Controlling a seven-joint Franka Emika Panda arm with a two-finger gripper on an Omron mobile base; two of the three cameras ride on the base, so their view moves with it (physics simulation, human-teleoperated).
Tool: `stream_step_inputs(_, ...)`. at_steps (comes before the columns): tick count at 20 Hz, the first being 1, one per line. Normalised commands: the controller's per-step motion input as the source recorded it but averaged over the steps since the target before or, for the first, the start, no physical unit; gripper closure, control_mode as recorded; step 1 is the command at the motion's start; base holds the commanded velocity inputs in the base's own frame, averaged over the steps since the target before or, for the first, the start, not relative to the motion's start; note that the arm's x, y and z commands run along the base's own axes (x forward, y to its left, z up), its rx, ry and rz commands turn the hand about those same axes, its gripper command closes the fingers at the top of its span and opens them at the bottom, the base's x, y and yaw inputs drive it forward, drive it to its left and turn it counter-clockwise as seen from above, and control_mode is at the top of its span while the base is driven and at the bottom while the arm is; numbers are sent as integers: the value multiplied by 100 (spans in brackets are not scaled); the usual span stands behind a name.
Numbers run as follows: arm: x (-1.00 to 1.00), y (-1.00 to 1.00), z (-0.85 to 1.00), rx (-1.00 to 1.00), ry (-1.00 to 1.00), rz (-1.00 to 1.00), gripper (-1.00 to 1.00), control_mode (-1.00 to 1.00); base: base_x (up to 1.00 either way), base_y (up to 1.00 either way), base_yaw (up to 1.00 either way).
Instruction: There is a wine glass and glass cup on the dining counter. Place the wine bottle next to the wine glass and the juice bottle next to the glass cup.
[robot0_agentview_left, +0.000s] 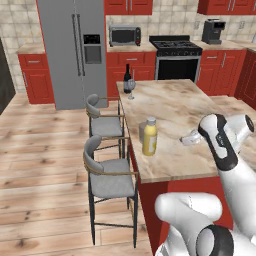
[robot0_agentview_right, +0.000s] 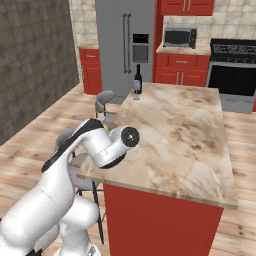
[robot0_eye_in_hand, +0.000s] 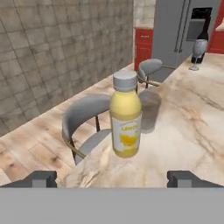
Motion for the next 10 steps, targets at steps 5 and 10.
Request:
stream_step_inputs(5,-60,0,29,0,12,-10,-100,-100,0,0,0)
stream_step_inputs(10,-63,0,24,-2,5,-11,-100,-100,0,0,0)
